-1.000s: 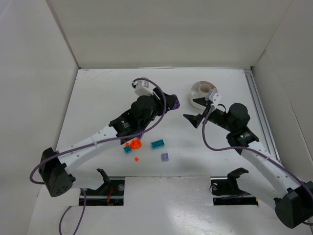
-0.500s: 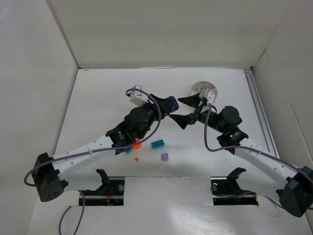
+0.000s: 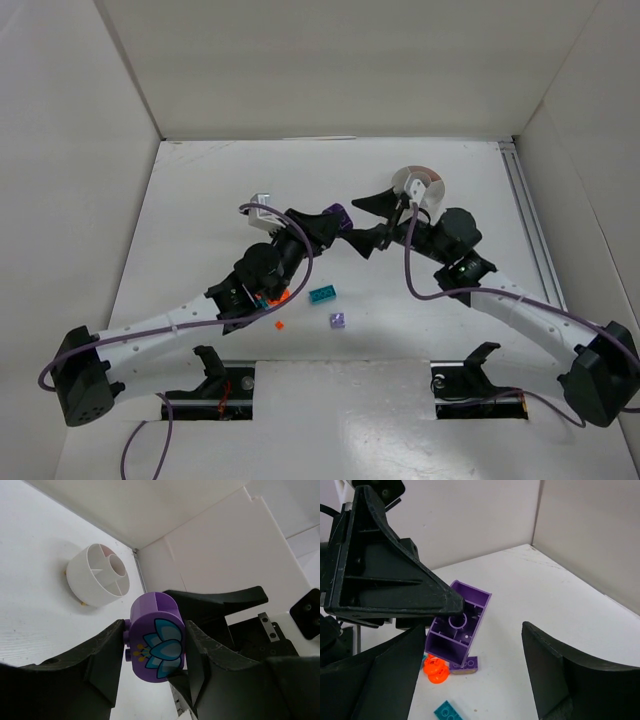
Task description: Sort the legos into containers by color
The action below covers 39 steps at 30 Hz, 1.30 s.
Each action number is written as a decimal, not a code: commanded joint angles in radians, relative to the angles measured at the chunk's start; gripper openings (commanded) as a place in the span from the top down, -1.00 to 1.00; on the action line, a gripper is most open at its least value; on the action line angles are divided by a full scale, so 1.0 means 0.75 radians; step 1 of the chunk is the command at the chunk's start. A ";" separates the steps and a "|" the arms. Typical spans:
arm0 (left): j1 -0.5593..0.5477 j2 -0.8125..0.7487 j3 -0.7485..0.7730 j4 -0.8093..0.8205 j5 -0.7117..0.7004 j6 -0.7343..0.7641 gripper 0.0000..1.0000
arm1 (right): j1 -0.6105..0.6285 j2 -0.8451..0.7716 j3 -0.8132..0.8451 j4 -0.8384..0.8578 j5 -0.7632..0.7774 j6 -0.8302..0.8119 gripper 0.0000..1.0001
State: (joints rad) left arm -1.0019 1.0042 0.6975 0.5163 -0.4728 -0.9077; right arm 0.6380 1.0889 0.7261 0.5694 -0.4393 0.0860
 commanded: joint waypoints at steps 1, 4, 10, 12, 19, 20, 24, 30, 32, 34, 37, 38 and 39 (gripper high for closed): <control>-0.010 -0.071 -0.069 0.224 0.021 -0.003 0.35 | 0.021 0.037 0.083 0.094 -0.032 -0.010 -0.59; -0.022 -0.085 -0.083 0.254 0.001 -0.003 0.35 | 0.021 0.049 0.095 0.094 -0.044 -0.010 -0.31; -0.022 -0.110 -0.110 0.310 -0.018 0.010 0.35 | 0.033 0.062 0.112 0.094 -0.069 0.002 -0.36; -0.022 -0.110 -0.122 0.310 -0.034 -0.005 0.35 | 0.033 0.094 0.126 0.094 -0.110 -0.010 -0.36; -0.034 -0.110 -0.136 0.363 -0.059 -0.005 0.35 | 0.033 0.158 0.167 0.094 -0.161 0.002 -0.40; -0.034 -0.110 -0.136 0.363 -0.073 -0.005 0.35 | 0.033 0.158 0.167 0.094 -0.161 0.002 -0.40; -0.047 -0.110 -0.136 0.363 -0.073 0.012 0.35 | 0.033 0.158 0.179 0.106 -0.143 0.002 0.12; -0.047 -0.110 -0.098 0.308 -0.061 0.087 -0.46 | -0.028 0.099 0.155 0.045 -0.140 -0.027 0.46; -0.047 -0.110 -0.004 0.092 -0.089 0.087 -0.78 | -0.071 0.098 0.155 -0.073 -0.195 -0.053 0.48; -0.047 -0.095 0.060 -0.145 -0.124 0.087 -0.97 | -0.141 0.086 0.187 -0.170 -0.220 -0.131 0.54; -0.047 -0.095 0.125 -0.338 -0.177 0.073 -1.00 | -0.257 0.098 0.322 -0.570 -0.249 -0.411 0.51; -0.047 -0.120 0.137 -0.403 -0.192 0.073 -1.00 | -0.290 0.119 0.395 -0.739 -0.249 -0.527 0.51; -0.047 -0.136 0.138 -0.435 -0.192 0.073 -1.00 | -0.317 0.153 0.487 -1.160 -0.148 -0.653 0.48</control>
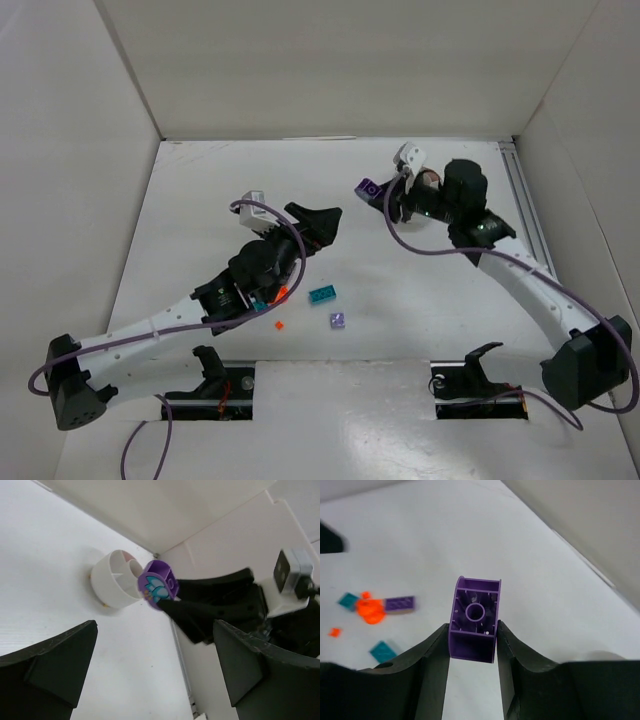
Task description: Sort the legos into containers by color
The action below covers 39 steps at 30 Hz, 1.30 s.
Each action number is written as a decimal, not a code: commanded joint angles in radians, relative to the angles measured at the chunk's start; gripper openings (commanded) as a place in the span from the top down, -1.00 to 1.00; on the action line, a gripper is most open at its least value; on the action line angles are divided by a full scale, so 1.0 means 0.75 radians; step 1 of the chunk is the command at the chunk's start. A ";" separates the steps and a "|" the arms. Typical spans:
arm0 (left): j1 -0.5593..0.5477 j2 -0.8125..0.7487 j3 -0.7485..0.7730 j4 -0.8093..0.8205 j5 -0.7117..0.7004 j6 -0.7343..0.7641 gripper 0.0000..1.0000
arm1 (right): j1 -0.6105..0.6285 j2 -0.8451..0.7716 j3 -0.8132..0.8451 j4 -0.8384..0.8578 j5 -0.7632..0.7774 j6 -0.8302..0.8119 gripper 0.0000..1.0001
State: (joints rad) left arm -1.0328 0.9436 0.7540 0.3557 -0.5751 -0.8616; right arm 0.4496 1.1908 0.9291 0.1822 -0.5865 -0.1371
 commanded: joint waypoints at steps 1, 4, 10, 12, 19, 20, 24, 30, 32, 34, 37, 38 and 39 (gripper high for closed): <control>-0.006 -0.070 0.062 -0.249 -0.070 0.012 -1.00 | -0.086 0.099 0.422 -0.846 0.177 -0.574 0.48; 0.039 -0.096 0.077 -0.404 -0.129 0.008 -1.00 | -0.100 0.204 0.620 -1.278 0.785 -0.711 0.51; 0.374 0.040 0.183 -0.656 0.158 0.085 -1.00 | -0.199 0.418 0.796 -1.478 1.131 -0.858 0.49; 0.448 0.087 0.216 -0.679 0.253 0.118 -1.00 | -0.237 0.516 0.861 -1.525 1.199 -0.858 0.49; 0.500 0.149 0.230 -0.691 0.294 0.208 -1.00 | -0.250 0.750 1.023 -1.601 1.334 -0.987 0.51; 0.500 0.137 0.230 -0.691 0.294 0.220 -1.00 | -0.250 0.750 1.023 -1.601 1.350 -0.987 0.51; 0.530 0.122 0.185 -0.658 0.307 0.247 -1.00 | -0.250 0.801 1.066 -1.570 1.363 -1.001 0.62; 0.602 0.163 0.156 -0.646 0.417 0.247 -1.00 | -0.237 0.834 1.081 -1.489 1.341 -1.038 0.68; 0.622 0.178 0.142 -0.646 0.431 0.247 -1.00 | -0.237 0.848 1.081 -1.464 1.271 -1.050 0.65; 0.639 0.190 0.130 -0.646 0.464 0.261 -1.00 | -0.237 0.863 1.097 -1.464 1.252 -1.050 0.65; 0.667 0.190 0.130 -0.634 0.480 0.261 -1.00 | -0.237 0.897 1.111 -1.450 1.214 -1.065 0.62; 0.667 0.190 0.118 -0.634 0.480 0.261 -1.00 | -0.237 0.909 1.111 -1.450 1.197 -1.065 0.62; 0.667 0.190 0.118 -0.634 0.480 0.261 -1.00 | -0.237 0.910 1.111 -1.437 1.197 -1.065 0.60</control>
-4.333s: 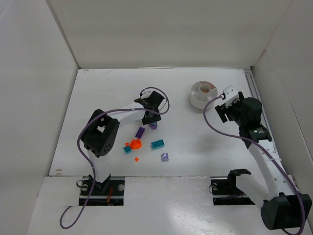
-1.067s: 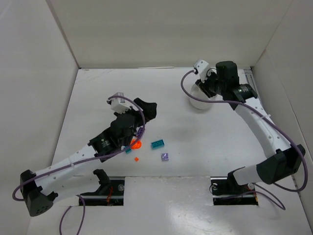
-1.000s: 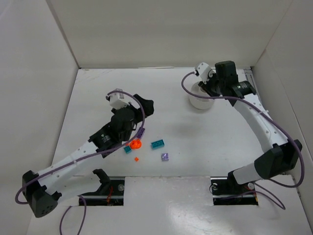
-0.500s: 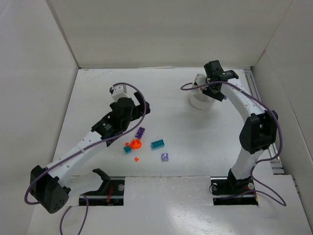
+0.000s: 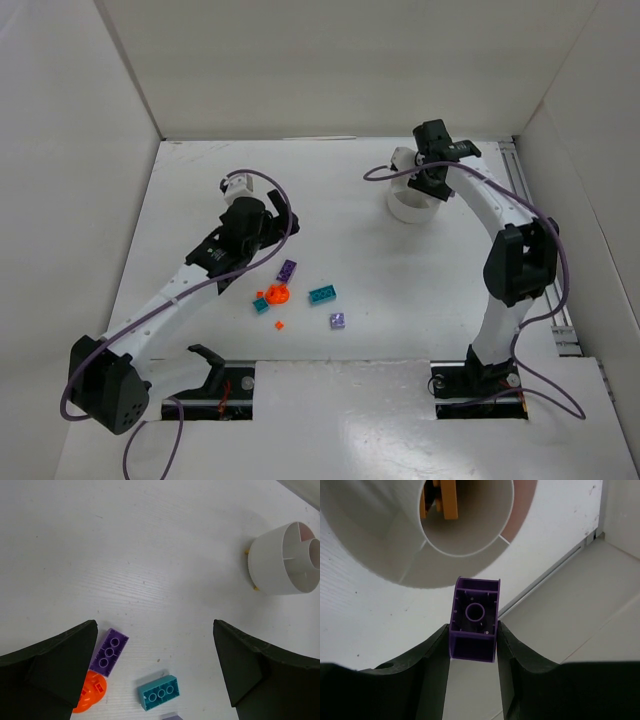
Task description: Sort the legos into containers by color
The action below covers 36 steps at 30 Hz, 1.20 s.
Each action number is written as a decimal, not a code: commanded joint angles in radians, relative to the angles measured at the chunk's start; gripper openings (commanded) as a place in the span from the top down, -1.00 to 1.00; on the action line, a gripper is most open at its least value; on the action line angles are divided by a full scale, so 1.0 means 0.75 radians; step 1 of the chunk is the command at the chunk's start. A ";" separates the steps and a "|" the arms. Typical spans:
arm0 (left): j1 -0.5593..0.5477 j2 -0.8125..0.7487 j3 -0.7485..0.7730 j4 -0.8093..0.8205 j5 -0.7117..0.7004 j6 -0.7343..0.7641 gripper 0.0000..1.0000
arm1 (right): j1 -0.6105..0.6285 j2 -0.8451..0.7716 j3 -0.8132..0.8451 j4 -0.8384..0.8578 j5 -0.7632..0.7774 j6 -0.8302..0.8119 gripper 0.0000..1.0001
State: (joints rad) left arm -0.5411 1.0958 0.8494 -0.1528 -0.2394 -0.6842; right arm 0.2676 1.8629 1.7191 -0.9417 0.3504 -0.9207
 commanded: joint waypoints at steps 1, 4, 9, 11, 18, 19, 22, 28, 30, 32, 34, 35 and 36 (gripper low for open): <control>0.012 -0.013 -0.010 0.044 0.033 0.025 -1.00 | 0.005 0.028 0.058 0.061 -0.064 -0.020 0.60; 0.012 -0.013 -0.022 0.056 0.045 0.025 -1.00 | 0.005 0.042 0.058 0.073 -0.091 -0.032 0.55; 0.024 -0.013 -0.022 0.056 0.045 0.025 -1.00 | 0.005 0.042 0.042 0.100 -0.134 -0.057 0.52; 0.024 -0.013 -0.034 0.056 0.045 0.025 -1.00 | 0.005 0.042 0.025 0.112 -0.134 -0.069 0.45; 0.024 -0.013 -0.034 0.056 0.057 0.012 -1.00 | 0.005 0.071 0.025 0.112 -0.109 -0.069 0.32; 0.024 -0.013 -0.034 0.042 0.057 0.012 -1.00 | 0.005 0.071 0.037 0.098 -0.109 -0.057 0.32; 0.024 -0.013 -0.034 0.042 0.057 0.012 -1.00 | 0.005 0.071 0.037 0.084 -0.095 -0.057 0.24; 0.024 -0.013 -0.034 0.042 0.057 0.012 -1.00 | 0.005 0.071 0.025 0.057 -0.068 -0.043 -0.07; 0.024 -0.013 -0.034 0.042 0.057 0.012 -1.00 | 0.005 0.071 0.025 0.057 -0.068 -0.043 -0.11; 0.024 -0.013 -0.034 0.042 0.057 0.012 -1.00 | 0.005 0.071 0.025 0.057 -0.068 -0.043 -0.21; 0.024 -0.013 -0.034 0.030 0.057 0.012 -1.00 | 0.005 0.071 0.025 0.057 -0.068 -0.030 -0.24; 0.024 -0.013 -0.034 0.030 0.057 0.000 -1.00 | 0.005 0.071 0.025 0.069 -0.080 -0.030 -0.24; 0.024 -0.025 -0.034 0.030 0.057 0.000 -1.00 | 0.005 0.071 0.025 0.069 -0.081 -0.030 -0.24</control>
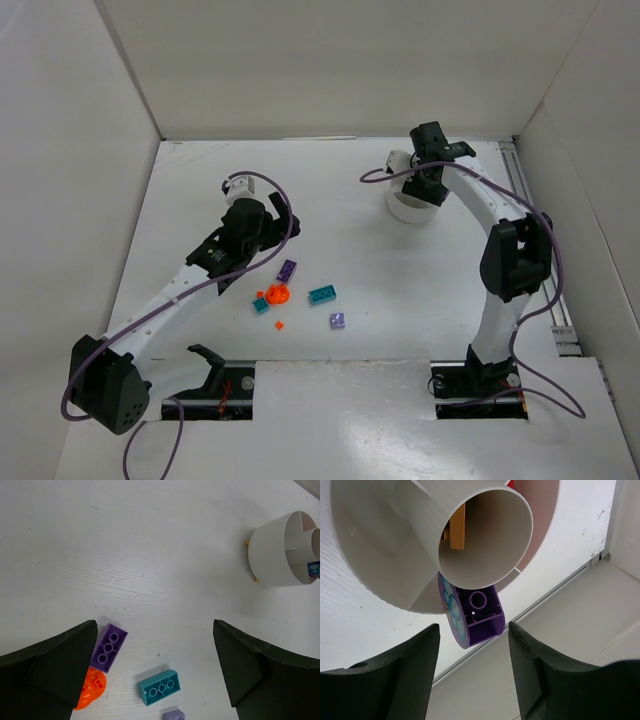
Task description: Sort the legos into containers by color
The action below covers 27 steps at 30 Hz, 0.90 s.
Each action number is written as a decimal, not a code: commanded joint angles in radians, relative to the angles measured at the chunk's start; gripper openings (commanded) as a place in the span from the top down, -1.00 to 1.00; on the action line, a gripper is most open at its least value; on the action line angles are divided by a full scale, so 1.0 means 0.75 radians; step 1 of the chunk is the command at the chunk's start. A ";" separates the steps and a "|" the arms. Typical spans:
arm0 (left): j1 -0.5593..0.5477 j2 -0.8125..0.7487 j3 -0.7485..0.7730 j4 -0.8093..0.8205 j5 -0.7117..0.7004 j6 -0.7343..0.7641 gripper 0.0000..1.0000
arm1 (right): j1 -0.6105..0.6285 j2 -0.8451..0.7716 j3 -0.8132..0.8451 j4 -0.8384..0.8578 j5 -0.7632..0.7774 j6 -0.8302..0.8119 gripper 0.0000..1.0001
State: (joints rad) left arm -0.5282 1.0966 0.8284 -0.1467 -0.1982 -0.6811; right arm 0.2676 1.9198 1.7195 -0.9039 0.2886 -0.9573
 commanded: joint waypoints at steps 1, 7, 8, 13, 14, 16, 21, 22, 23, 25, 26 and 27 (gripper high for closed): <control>0.007 -0.026 -0.006 0.022 0.002 -0.004 -1.00 | 0.005 -0.005 0.025 0.033 0.002 0.019 -0.24; 0.007 -0.041 -0.018 0.022 0.002 -0.004 -1.00 | 0.005 -0.091 -0.016 0.072 -0.047 0.057 -0.22; 0.007 -0.041 -0.018 0.022 0.002 -0.004 -1.00 | 0.005 -0.109 -0.034 0.084 -0.047 0.057 -0.22; 0.007 -0.041 -0.018 0.022 0.015 -0.004 -1.00 | -0.103 -0.287 -0.182 0.292 -0.345 0.074 -0.37; 0.007 -0.041 -0.018 0.022 0.015 0.008 -1.00 | -0.125 -0.344 -0.237 0.323 -0.409 0.074 -0.37; 0.007 -0.041 -0.018 0.022 0.015 0.008 -1.00 | -0.193 -0.383 -0.284 0.391 -0.570 0.074 -0.43; 0.007 -0.041 -0.018 0.022 0.027 0.008 -1.00 | -0.291 -0.396 -0.366 0.422 -0.730 0.041 -0.52; 0.007 -0.028 -0.018 0.022 0.027 0.008 -1.00 | -0.306 -0.396 -0.378 0.422 -0.807 0.041 -0.52; 0.007 -0.028 -0.018 0.034 0.039 0.020 -1.00 | -0.340 -0.380 -0.396 0.442 -0.855 0.015 -0.52; 0.007 -0.028 -0.018 0.034 0.039 0.021 -1.00 | -0.367 -0.365 -0.397 0.461 -0.961 0.002 -0.52; 0.007 -0.028 -0.018 0.034 0.039 0.021 -1.00 | -0.381 -0.365 -0.411 0.485 -1.034 -0.024 -0.52; 0.007 -0.028 -0.018 0.034 0.039 0.021 -1.00 | -0.381 -0.365 -0.411 0.485 -1.078 -0.037 -0.52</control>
State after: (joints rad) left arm -0.5282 1.0962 0.8242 -0.1471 -0.1791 -0.6800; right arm -0.0017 1.6436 1.4200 -0.6128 -0.3168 -0.9424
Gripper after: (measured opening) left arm 0.997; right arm 0.756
